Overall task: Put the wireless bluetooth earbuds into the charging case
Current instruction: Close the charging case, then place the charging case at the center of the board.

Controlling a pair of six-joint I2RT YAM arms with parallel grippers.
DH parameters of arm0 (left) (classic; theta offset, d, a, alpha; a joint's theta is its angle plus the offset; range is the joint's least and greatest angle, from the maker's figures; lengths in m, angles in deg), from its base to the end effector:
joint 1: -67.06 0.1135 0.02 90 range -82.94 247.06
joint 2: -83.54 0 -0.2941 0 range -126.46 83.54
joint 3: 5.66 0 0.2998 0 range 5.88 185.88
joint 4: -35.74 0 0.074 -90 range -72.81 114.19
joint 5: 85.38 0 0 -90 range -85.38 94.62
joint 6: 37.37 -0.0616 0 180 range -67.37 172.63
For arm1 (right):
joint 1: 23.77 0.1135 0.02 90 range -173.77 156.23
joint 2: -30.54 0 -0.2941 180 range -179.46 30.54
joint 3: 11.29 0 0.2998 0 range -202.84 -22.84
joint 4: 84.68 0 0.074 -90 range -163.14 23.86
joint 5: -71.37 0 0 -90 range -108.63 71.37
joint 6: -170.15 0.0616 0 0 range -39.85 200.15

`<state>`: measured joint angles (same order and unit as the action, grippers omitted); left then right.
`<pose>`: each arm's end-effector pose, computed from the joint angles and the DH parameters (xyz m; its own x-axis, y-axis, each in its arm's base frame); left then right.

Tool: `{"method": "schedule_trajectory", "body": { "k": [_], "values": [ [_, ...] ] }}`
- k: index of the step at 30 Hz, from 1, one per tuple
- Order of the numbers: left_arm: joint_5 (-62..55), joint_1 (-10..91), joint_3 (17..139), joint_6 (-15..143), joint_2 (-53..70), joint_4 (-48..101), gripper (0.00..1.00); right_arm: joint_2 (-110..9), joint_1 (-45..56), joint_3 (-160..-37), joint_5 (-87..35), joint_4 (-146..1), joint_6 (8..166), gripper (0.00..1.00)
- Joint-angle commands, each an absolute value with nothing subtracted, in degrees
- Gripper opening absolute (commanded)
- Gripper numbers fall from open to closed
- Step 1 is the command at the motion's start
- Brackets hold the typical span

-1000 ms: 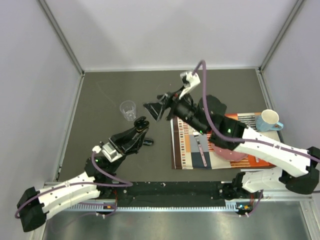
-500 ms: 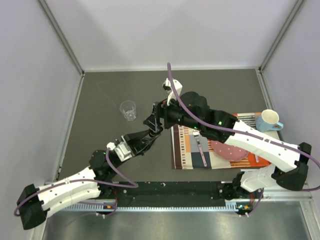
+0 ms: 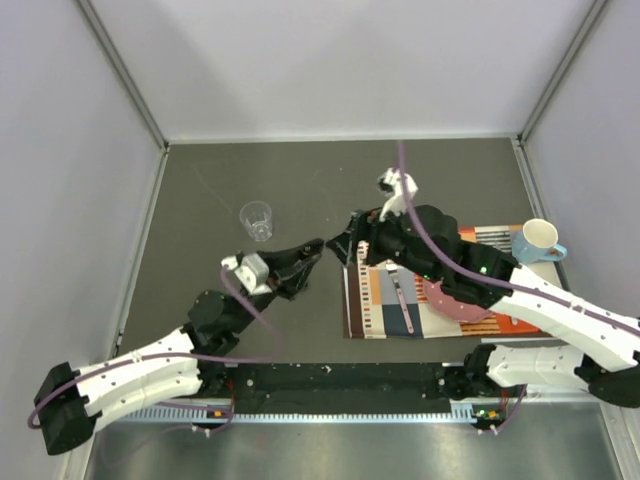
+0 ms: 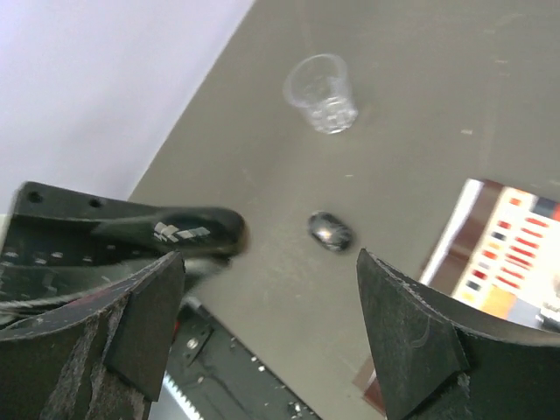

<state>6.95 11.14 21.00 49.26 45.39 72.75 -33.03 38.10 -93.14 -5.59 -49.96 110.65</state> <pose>0.1169 -0.1683 0.2939 0.2884 -0.3215 -0.9019 0.7914 0.6102 0.0356 0.1548 0.2600 0.4330 -0.4992 0.1149 -0.8588 -0.5846 0.6869 0.4318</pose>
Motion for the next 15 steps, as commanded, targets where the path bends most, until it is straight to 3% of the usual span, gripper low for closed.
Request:
{"method": "schedule_trajectory", "body": {
  "k": [1, 6, 10, 15],
  "values": [
    [22.6, 12.4, 31.4, 67.7, 43.1, 53.4, 0.0, -25.7, 33.5, -88.4, 4.7, -49.2, 117.2, 0.79],
    [11.6, 20.5, 38.2, 81.6, 36.1, 37.6, 0.0, -19.7, 27.0, -81.1, 3.4, -49.2, 121.3, 0.79],
    [-5.5, 30.5, 40.5, 92.0, 26.1, 35.4, 0.0, -16.9, 25.9, -78.8, 2.0, -49.1, 121.1, 0.79],
    [-9.0, 30.8, 45.1, 93.0, 16.1, 36.4, 0.0, -17.0, 25.2, -77.7, -0.2, -49.1, 120.8, 0.79]
  ]
}}
